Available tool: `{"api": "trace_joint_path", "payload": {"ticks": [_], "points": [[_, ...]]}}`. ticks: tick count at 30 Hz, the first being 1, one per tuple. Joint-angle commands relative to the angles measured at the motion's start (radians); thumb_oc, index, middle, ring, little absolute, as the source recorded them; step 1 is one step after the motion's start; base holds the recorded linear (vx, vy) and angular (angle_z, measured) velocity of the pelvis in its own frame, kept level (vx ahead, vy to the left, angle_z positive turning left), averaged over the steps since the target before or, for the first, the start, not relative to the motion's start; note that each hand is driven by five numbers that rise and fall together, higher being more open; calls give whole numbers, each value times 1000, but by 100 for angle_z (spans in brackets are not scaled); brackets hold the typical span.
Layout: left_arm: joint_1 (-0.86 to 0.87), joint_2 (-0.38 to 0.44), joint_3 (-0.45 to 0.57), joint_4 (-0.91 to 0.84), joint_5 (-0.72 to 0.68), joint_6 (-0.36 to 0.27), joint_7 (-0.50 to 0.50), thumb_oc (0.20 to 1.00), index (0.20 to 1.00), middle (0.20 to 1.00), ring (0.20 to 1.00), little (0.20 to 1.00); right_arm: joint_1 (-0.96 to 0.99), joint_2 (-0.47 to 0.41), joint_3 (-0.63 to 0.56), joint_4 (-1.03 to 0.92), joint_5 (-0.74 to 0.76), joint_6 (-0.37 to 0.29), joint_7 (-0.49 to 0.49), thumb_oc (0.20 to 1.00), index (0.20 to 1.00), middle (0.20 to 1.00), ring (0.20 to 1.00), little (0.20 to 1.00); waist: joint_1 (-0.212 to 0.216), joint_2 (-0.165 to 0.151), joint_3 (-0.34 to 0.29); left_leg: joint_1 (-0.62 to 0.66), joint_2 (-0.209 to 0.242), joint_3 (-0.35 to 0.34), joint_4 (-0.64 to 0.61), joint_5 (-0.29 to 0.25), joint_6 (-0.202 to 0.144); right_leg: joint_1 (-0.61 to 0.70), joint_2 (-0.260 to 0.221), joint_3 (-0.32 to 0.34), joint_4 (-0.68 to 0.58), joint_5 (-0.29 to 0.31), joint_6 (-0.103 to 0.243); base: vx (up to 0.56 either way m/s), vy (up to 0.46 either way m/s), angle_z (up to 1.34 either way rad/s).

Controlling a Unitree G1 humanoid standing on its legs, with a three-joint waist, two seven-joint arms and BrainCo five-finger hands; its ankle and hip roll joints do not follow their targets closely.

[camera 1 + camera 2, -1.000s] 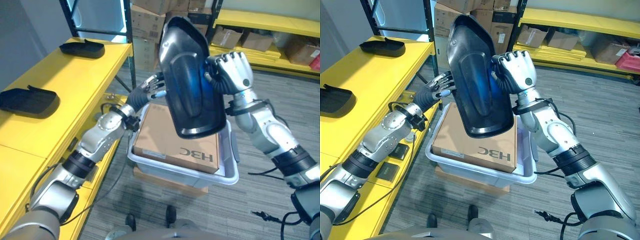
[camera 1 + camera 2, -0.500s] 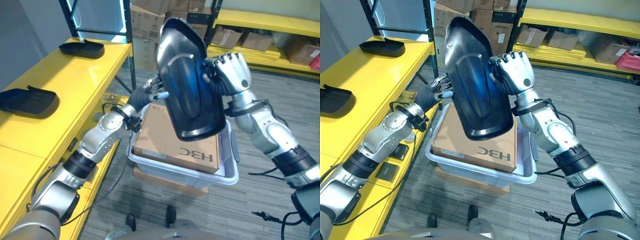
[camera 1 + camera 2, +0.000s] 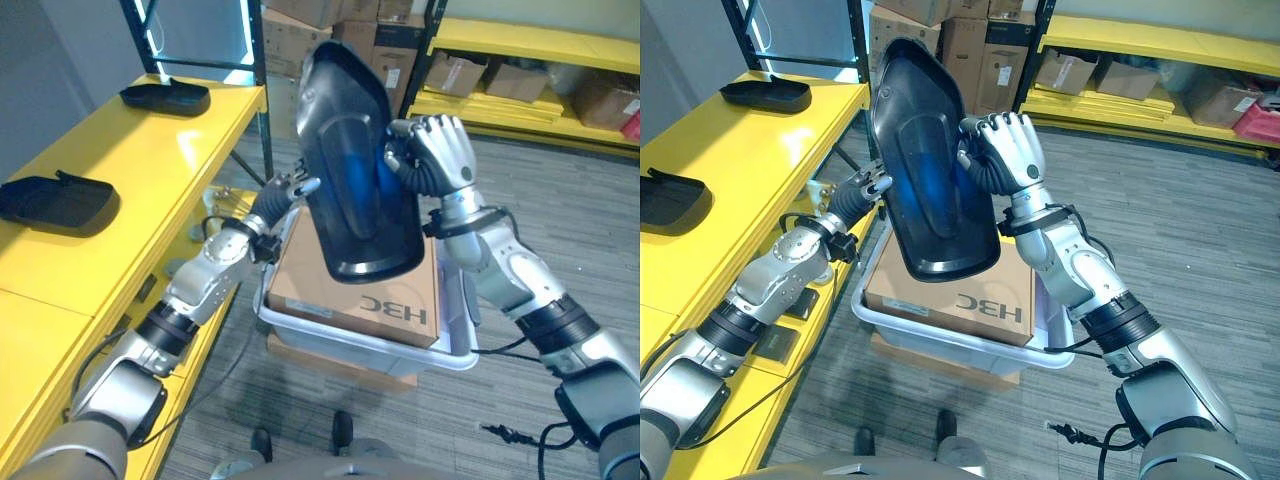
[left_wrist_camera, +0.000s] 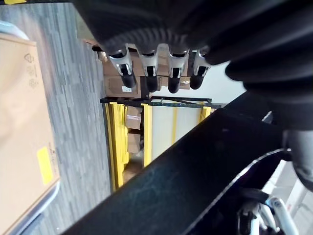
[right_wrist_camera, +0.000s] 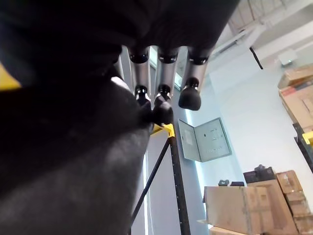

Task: Move parts from the plastic box to the shelf.

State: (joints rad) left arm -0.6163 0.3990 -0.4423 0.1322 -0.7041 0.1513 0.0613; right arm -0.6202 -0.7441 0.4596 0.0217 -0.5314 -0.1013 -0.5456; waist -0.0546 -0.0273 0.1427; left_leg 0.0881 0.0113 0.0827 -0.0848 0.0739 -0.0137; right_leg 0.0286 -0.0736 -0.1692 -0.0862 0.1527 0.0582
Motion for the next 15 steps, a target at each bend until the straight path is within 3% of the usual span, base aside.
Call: {"api": "trace_joint_path", "payload": {"ticks": [1,2,5,7,10,15], "points": [[-89,-77,-45,42,-17,-60,-48,551,551,551,551,551,-92,105,29,-124,132,-182,1,200,200,200,200,200,32,-4,-10,8,-7,-2,-2,-106,7,87,-17,-16,-1,-134,55,0,0,0],[-86,-81,-48,33,-24,-68,-77,200,200,200,200,200,-85,118,33,-135,158,-182,15,200,200,200,200,200,33,-4,-9,8,-7,-2,-2,-107,8,87,-17,-18,-1,-134,54,0,0,0],[-73,-104,-71,-22,-96,-74,-152,200,200,200,200,200,-50,185,57,-157,179,-192,29,200,200,200,200,200,38,0,-1,9,-7,-3,-2,-108,11,88,-20,-23,-1,-134,52,-21,-30,0],[-59,-114,-100,-81,-174,-59,-202,200,200,200,200,200,-32,240,97,-146,194,-245,33,200,200,200,200,200,46,4,0,8,-6,-7,-2,-106,11,89,-22,-30,-1,-134,50,-37,-64,-1],[-36,-113,-117,-136,-215,-21,-252,200,200,200,200,200,-26,269,132,-166,190,-261,51,200,200,200,200,200,61,7,3,3,-6,-13,-2,-101,11,90,-23,-41,-1,-135,47,-39,-69,3],[-10,-59,-153,-158,-140,22,-338,200,200,200,200,200,-43,266,177,-185,197,-293,81,200,200,200,200,200,82,11,3,-4,1,-26,-2,-91,7,94,-19,-61,-1,-139,39,-56,-71,9]]}}
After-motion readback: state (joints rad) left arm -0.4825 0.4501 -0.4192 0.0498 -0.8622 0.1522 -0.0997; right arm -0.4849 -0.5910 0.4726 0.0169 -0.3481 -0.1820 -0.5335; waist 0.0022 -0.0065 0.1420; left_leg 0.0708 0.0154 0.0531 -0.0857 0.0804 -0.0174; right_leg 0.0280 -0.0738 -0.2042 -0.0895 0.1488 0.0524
